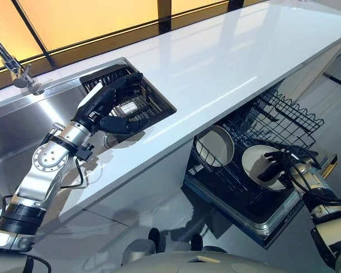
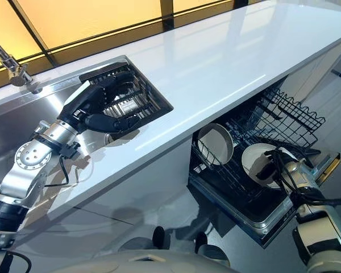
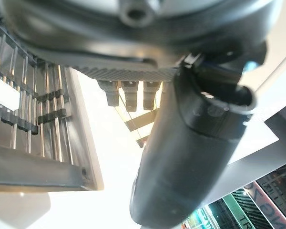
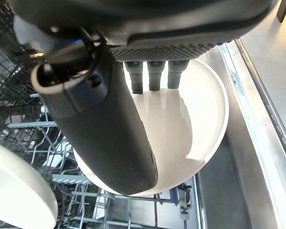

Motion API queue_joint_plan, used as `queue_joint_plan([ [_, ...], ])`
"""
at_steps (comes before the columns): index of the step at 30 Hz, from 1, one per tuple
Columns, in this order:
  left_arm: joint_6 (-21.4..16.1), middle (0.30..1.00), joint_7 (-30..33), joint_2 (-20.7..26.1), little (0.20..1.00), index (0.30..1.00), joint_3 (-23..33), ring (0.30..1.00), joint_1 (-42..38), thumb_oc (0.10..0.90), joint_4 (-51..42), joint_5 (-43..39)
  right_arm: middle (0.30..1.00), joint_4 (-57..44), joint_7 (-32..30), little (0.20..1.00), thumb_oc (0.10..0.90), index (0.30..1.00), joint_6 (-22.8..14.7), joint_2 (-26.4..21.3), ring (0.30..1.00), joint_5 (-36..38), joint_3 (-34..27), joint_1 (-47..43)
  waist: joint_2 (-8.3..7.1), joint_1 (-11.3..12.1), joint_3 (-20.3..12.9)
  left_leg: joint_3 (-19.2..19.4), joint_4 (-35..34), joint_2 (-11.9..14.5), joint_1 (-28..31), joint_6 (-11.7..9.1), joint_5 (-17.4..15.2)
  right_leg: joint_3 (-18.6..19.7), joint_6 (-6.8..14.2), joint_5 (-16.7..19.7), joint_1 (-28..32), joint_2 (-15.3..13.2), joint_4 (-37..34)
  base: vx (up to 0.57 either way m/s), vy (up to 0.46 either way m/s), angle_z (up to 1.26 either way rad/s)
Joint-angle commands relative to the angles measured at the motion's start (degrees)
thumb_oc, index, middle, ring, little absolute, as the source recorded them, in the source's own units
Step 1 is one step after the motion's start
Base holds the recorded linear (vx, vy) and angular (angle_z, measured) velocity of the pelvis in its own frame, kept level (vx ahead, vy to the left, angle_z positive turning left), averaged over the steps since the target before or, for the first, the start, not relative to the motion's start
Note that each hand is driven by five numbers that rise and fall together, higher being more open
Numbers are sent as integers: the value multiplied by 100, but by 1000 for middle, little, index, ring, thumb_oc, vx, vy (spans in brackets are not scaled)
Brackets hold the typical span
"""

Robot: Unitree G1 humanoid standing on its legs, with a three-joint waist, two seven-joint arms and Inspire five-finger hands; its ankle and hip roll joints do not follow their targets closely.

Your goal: Pick up plates and place into dishwasher.

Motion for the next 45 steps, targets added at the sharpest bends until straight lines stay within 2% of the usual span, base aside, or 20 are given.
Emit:
queue_joint_plan([
  [1, -381, 900, 131, -182, 900, 900, 74, 900, -679, 800, -497, 86, 900, 780, 18, 900, 800, 900, -183, 203, 900, 261, 627, -346, 93, 94, -341, -158, 30, -284, -30, 206, -501, -132, 141, -117, -15, -2, 55, 34, 4, 6],
  [5, -329, 900, 162, -247, 900, 900, 65, 900, -685, 800, -505, 149, 900, 969, -28, 900, 800, 900, -96, 377, 900, 354, 731, -516, 142, 160, -332, -221, 30, -288, -38, 201, -480, -159, 132, -122, -2, -17, 55, 34, 8, 5],
  [12, -233, 900, 194, -259, 900, 900, 80, 900, -702, 800, -533, 186, 900, 1075, -212, 900, 800, 900, -256, 531, 900, 533, 806, -772, 218, 246, -268, -363, 30, -312, -83, 195, -427, -240, 110, -122, 4, -58, 55, 18, 8, 13],
  [17, -320, 900, 226, -271, 900, 900, 39, 900, -692, 800, -485, 210, 900, 705, -850, 900, 800, 900, -473, 539, 900, 648, 848, -1001, 263, 273, -242, -462, 30, -337, -132, 182, -384, -299, 100, -108, -12, -91, 55, -3, 9, 15],
  [22, -416, 900, 273, -350, 900, 900, -44, 900, -720, 800, -430, 283, 900, 237, -1416, 900, 800, 900, -508, 516, 900, 617, 861, -1264, 272, 271, -235, -500, 30, -353, -147, 181, -380, -313, 90, -99, -26, -101, 55, -3, 1, 3],
  [29, -526, 900, 340, -292, 900, 900, -88, 900, -672, 800, -390, 237, 900, -516, -2070, 900, 800, 900, -747, 144, 900, 628, 840, -1484, 242, 221, -298, -499, 30, -380, -113, 187, -413, -264, 96, -115, -7, -87, 55, 0, 12, 8],
  [35, -540, 900, 337, -199, 900, 900, 0, 900, -583, 800, -419, 145, 900, -831, -2135, 900, 800, 900, -1019, -152, 900, 480, 740, -1347, 213, 171, -355, -451, 30, -377, -96, 182, -427, -218, 113, -121, 1, -75, 55, 7, 17, 6],
  [42, -696, 900, 315, -98, 900, 900, 141, 900, -398, 800, -389, 35, 900, -1361, -2381, 900, 800, 900, -1416, -523, 900, 272, 323, -1021, 151, 79, -394, -379, 30, -362, -56, 190, -462, -148, 140, -125, 9, -43, 55, -3, 0, -3],
  [45, -778, 900, 279, -100, 900, 900, 168, 900, -362, 800, -339, 20, 900, -1652, -2365, 900, 800, 900, -1460, -659, 900, 66, 155, -881, 118, 23, -418, -339, 30, -361, -44, 197, -474, -78, 151, -129, 0, -13, 55, -11, -3, -6],
])
